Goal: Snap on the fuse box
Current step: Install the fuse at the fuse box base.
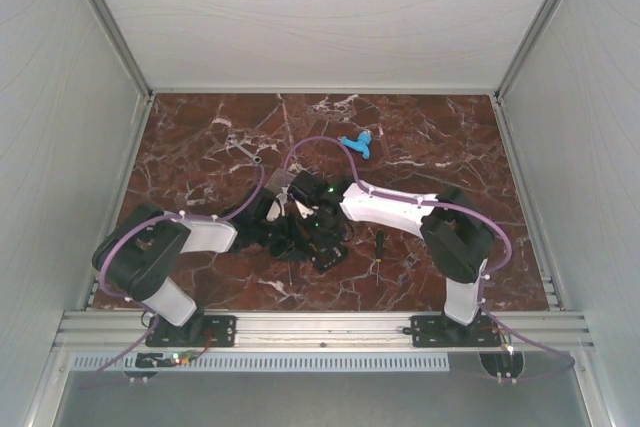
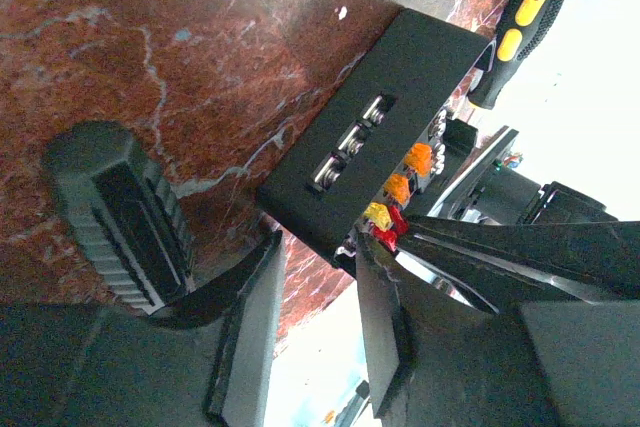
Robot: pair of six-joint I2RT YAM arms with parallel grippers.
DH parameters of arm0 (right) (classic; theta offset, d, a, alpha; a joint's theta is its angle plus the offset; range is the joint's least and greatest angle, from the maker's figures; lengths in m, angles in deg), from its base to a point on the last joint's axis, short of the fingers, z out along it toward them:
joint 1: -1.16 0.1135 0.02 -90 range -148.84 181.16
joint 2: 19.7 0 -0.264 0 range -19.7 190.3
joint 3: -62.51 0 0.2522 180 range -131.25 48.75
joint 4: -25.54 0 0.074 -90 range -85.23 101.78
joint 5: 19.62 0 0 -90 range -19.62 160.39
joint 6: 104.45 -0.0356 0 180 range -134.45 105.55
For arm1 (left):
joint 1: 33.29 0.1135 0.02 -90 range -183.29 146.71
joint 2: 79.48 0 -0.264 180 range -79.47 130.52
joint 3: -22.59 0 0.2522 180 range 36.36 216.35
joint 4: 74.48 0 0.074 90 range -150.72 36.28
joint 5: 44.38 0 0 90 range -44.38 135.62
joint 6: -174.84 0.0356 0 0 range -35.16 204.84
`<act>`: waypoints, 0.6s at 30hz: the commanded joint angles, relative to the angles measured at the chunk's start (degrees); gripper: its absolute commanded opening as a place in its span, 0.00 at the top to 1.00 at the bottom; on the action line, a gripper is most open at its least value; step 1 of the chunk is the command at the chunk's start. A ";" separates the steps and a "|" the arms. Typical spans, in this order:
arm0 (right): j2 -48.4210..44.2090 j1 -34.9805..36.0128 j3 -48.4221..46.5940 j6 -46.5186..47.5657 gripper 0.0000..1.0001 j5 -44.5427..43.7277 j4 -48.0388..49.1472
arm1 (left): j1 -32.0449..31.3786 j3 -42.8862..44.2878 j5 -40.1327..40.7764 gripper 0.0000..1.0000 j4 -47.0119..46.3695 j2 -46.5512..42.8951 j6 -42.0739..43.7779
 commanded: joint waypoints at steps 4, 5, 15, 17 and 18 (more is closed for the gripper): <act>12.93 0.68 3.22 1.36 1.00 -4.46 0.65 | 0.94 1.58 2.19 0.66 -1.62 2.10 -0.13; 13.33 0.73 2.73 1.49 1.00 -4.99 0.65 | 1.18 1.63 2.10 0.66 -1.94 2.34 -0.22; 2.70 -0.86 1.77 -0.06 1.00 -7.82 0.98 | 1.80 2.73 3.90 0.66 0.89 0.10 1.19; 0.29 -1.03 1.57 -0.35 1.00 -8.14 0.86 | 1.86 2.64 4.31 0.66 1.39 -0.32 1.42; -0.61 -1.04 1.40 -0.50 1.00 -8.06 0.74 | 1.85 2.64 4.35 0.66 1.63 -0.48 1.50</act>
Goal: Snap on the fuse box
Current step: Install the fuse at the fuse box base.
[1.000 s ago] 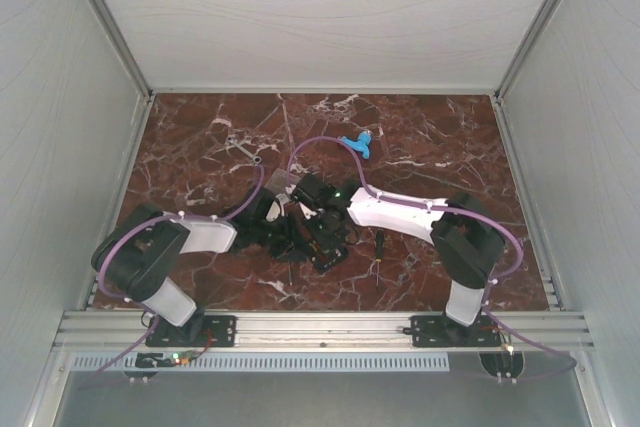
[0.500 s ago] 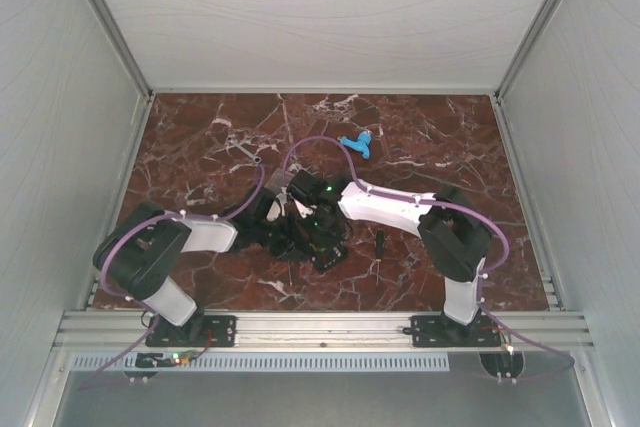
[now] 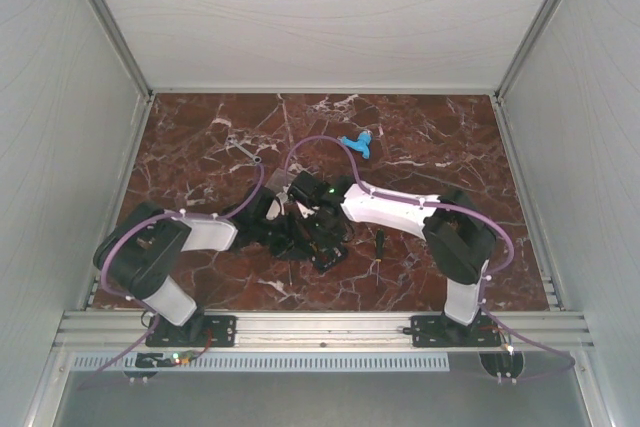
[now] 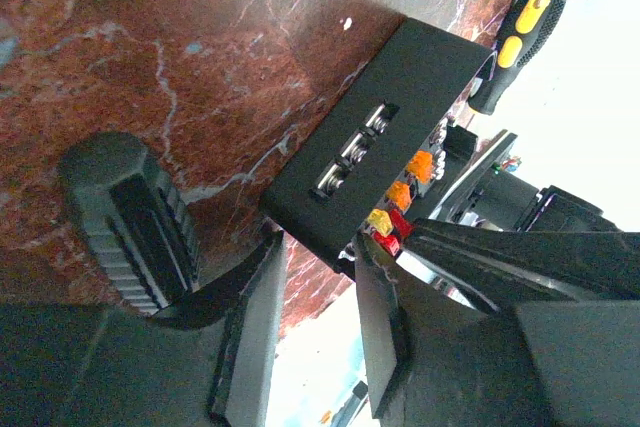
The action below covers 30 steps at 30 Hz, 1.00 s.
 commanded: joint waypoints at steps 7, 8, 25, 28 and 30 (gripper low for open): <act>-1.66 -0.67 2.75 -0.46 0.97 -7.22 1.09 | 0.71 1.98 4.55 0.65 2.33 -2.03 2.20; -1.59 -0.69 2.75 -0.44 0.96 -7.02 1.13 | 0.70 1.96 4.63 0.65 2.43 -2.21 2.22; -5.16 0.01 3.22 -1.33 0.87 -2.35 2.34 | -1.68 1.78 4.21 0.58 5.70 -6.98 2.74; -4.40 0.03 3.74 -1.54 0.87 -2.09 2.60 | -2.24 2.11 4.03 0.58 5.78 -6.13 2.98; -4.08 0.00 4.08 -1.64 0.87 -1.79 2.95 | -2.56 2.30 4.08 0.58 5.83 -5.66 3.07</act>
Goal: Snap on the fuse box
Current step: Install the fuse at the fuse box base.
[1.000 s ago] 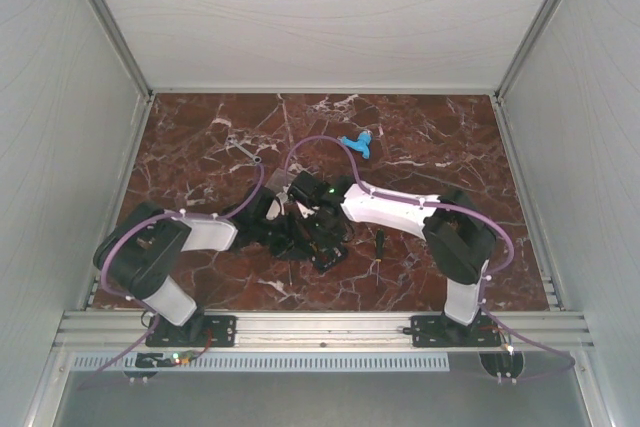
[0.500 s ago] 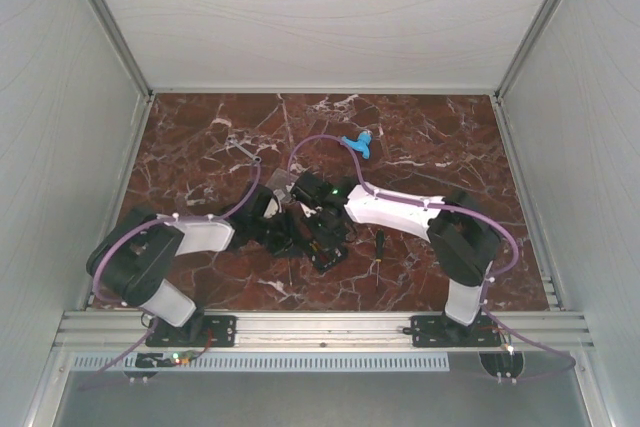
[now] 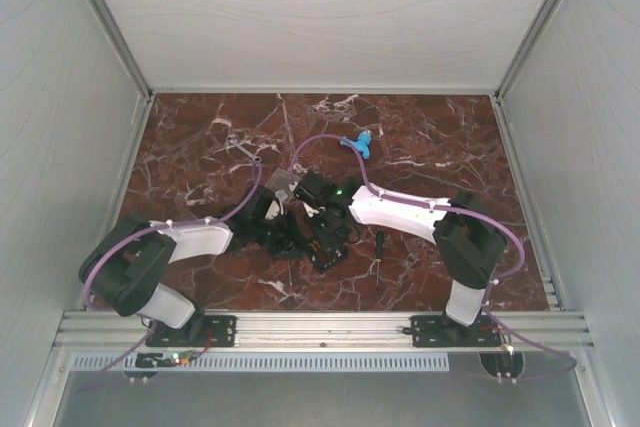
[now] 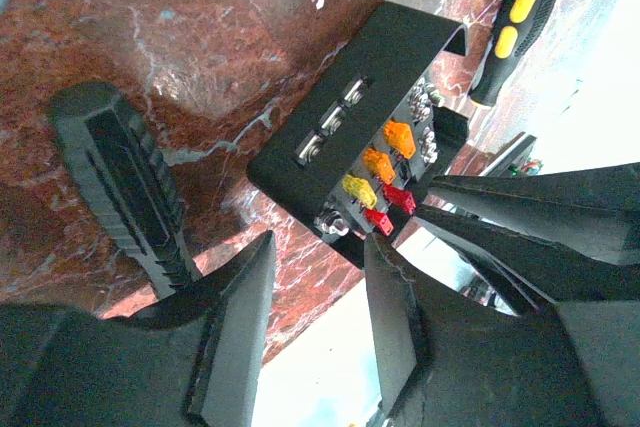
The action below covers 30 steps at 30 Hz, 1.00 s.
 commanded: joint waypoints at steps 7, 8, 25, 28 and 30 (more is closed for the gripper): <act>1.54 0.15 1.34 -1.23 0.92 1.85 1.38 | -1.51 2.90 0.33 0.58 0.16 2.75 0.89; 1.69 0.14 1.43 -1.23 0.94 2.08 1.25 | -1.60 2.91 0.31 0.58 -0.10 2.94 0.84; 5.37 -0.71 4.52 -1.45 1.00 -1.02 -3.38 | -1.88 3.11 0.40 0.60 -1.89 6.19 0.03; 6.56 -0.56 4.23 -1.16 1.00 -0.66 -2.64 | -1.86 2.96 0.36 0.61 -2.04 6.48 -0.01; 7.33 -0.29 3.75 -0.94 1.00 -0.21 -1.83 | -1.87 2.91 0.36 0.61 -2.16 6.47 -0.05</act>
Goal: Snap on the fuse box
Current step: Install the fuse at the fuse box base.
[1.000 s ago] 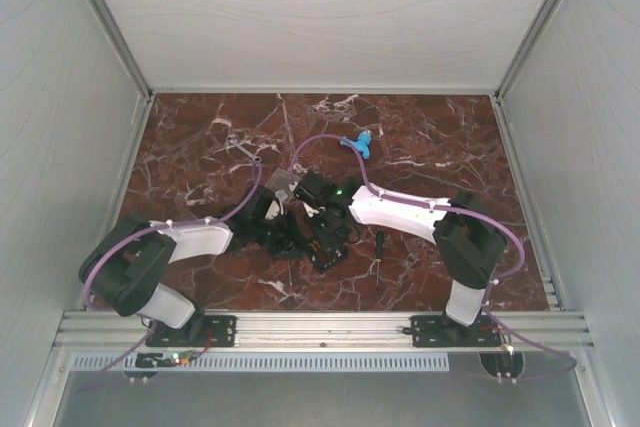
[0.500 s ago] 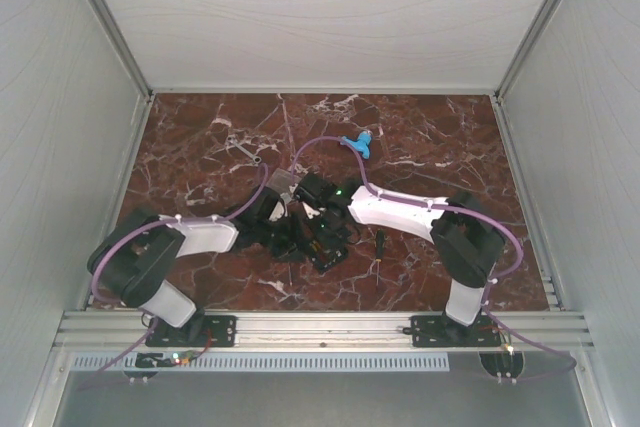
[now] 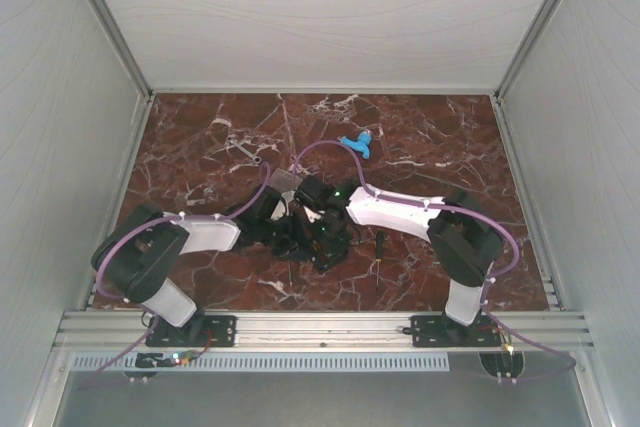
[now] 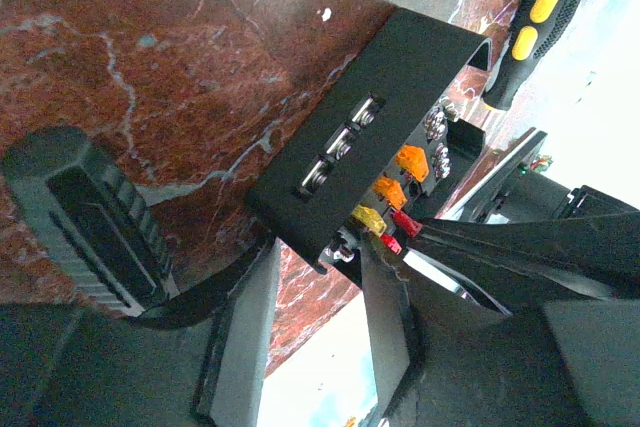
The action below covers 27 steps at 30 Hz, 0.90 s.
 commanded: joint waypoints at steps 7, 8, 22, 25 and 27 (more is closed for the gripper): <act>0.47 0.54 1.04 1.39 1.00 -4.91 0.09 | -0.39 1.05 1.07 0.61 -0.70 1.24 -0.16; -0.90 0.53 0.95 1.45 1.00 -4.91 -0.04 | -0.39 1.05 1.06 0.61 -0.69 1.28 -0.16; -3.17 0.30 -0.95 1.04 0.89 -4.45 4.17 | -0.39 1.22 1.30 0.61 -0.08 1.07 0.01; -2.24 0.35 -0.77 0.85 0.89 -4.15 4.63 | -0.34 1.31 1.32 0.62 0.00 1.19 0.01; -1.87 0.25 -0.68 0.77 0.89 -4.21 4.76 | -0.39 1.40 1.36 0.62 0.09 1.26 0.09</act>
